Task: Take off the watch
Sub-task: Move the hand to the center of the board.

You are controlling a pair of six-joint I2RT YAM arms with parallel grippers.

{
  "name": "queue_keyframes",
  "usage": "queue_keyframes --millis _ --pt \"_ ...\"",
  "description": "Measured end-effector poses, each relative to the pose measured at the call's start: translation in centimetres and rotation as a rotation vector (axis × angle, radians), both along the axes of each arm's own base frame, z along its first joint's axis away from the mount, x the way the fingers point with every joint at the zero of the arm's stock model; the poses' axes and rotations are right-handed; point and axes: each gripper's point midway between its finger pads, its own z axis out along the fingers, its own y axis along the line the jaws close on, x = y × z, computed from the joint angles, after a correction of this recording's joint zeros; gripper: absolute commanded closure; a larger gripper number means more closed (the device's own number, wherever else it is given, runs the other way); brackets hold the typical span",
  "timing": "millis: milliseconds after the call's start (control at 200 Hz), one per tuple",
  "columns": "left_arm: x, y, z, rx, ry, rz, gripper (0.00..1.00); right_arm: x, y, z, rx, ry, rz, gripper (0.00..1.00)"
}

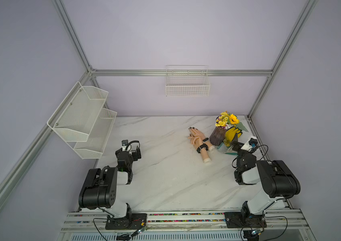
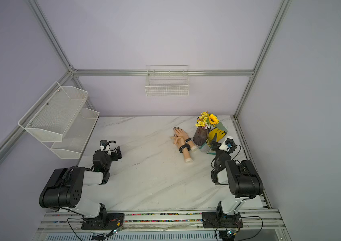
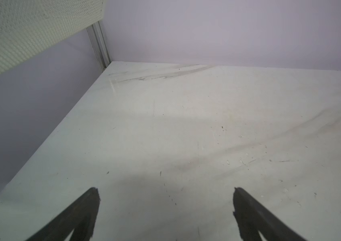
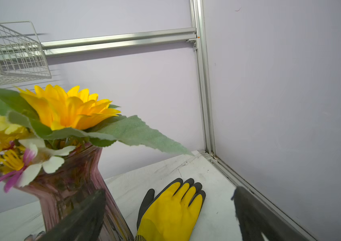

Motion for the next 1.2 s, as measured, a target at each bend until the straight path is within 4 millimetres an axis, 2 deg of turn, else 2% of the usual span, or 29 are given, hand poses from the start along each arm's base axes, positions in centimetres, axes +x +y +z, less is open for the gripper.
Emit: queue_keyframes --millis 635,695,730,805,905,985,1110,1200 --pt "0.0 0.0 0.0 0.0 0.0 0.0 0.0 0.0 0.0 0.0 0.0 0.0 0.0 0.03" --pt "0.0 0.0 0.0 0.0 0.0 0.0 0.0 -0.1 0.1 0.4 -0.003 -0.01 0.004 0.03" --pt "0.0 0.0 0.0 0.0 0.0 0.0 0.0 -0.3 0.2 1.3 -0.008 -0.029 0.008 0.03" --pt "0.0 0.0 0.0 0.0 0.0 0.0 0.0 -1.4 0.3 4.5 -0.012 -0.108 0.015 0.03" --pt "0.0 0.0 0.0 0.0 0.0 0.0 0.0 -3.7 0.4 9.4 0.0 -0.248 0.022 0.03" --pt "0.0 0.0 0.0 0.0 0.0 -0.001 0.0 -5.8 0.8 12.4 0.017 -0.336 0.053 0.03" --pt "-0.1 0.0 0.1 0.001 -0.006 0.0 0.0 -8.6 2.2 15.8 0.051 -0.434 0.14 0.03" --pt "-0.7 -0.1 0.3 0.011 -0.011 0.011 0.0 -9.5 3.7 17.2 0.087 -0.447 0.228 0.03"
